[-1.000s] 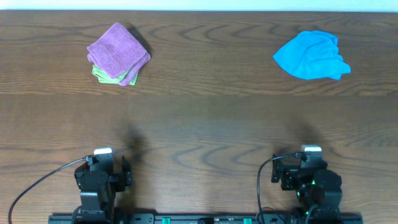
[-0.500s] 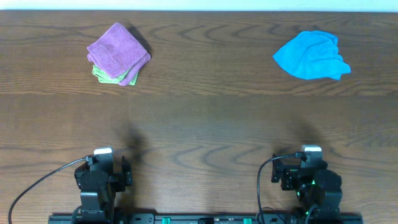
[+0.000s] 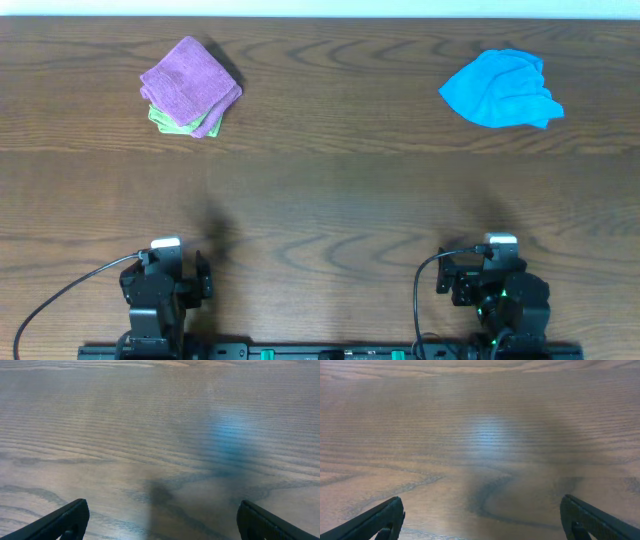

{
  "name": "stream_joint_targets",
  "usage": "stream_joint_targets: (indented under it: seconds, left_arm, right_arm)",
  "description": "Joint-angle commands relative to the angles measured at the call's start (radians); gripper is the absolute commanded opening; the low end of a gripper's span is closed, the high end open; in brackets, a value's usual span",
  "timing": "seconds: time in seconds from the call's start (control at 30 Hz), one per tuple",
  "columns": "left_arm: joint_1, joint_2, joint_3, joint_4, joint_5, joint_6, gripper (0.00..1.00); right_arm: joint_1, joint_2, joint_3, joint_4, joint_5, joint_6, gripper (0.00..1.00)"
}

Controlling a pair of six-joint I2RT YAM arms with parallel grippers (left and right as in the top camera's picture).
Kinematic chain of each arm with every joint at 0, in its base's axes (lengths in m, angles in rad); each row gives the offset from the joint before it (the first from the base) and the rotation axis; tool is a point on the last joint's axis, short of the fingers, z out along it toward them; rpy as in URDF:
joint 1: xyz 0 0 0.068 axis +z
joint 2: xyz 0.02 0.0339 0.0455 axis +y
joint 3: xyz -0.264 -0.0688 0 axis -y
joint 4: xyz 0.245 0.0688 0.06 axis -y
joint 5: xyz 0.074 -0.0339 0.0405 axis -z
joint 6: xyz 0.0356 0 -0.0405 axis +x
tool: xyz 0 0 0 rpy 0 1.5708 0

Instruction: Fold the cloth

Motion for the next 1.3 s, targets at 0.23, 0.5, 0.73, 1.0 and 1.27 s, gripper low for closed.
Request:
stream_joint_targets:
  seconds: [0.23, 0.5, 0.73, 1.0, 1.27]
  left_arm:
    - [-0.003, -0.010, -0.005, -0.026, -0.014, 0.000, 0.96]
    - [-0.003, -0.010, -0.005, -0.026, -0.014, 0.000, 0.95]
    - [-0.003, -0.010, -0.005, -0.026, -0.014, 0.000, 0.95]
    - [-0.003, -0.010, -0.005, -0.026, -0.014, 0.000, 0.96]
    - [-0.003, -0.010, -0.005, -0.026, -0.014, 0.000, 0.95]
  right_arm:
    - [-0.012, -0.008, 0.003, 0.011, 0.018, -0.004, 0.99]
    - [-0.036, 0.280, 0.219, 0.013, 0.048, 0.012, 0.99]
    - [-0.116, 0.697, 0.567, -0.001, 0.074, 0.063, 0.99]
    - [-0.185, 1.114, 0.959, -0.047, 0.105, 0.086, 0.99]
    - [-0.309, 1.458, 1.232, -0.051, 0.104, 0.091, 0.99]
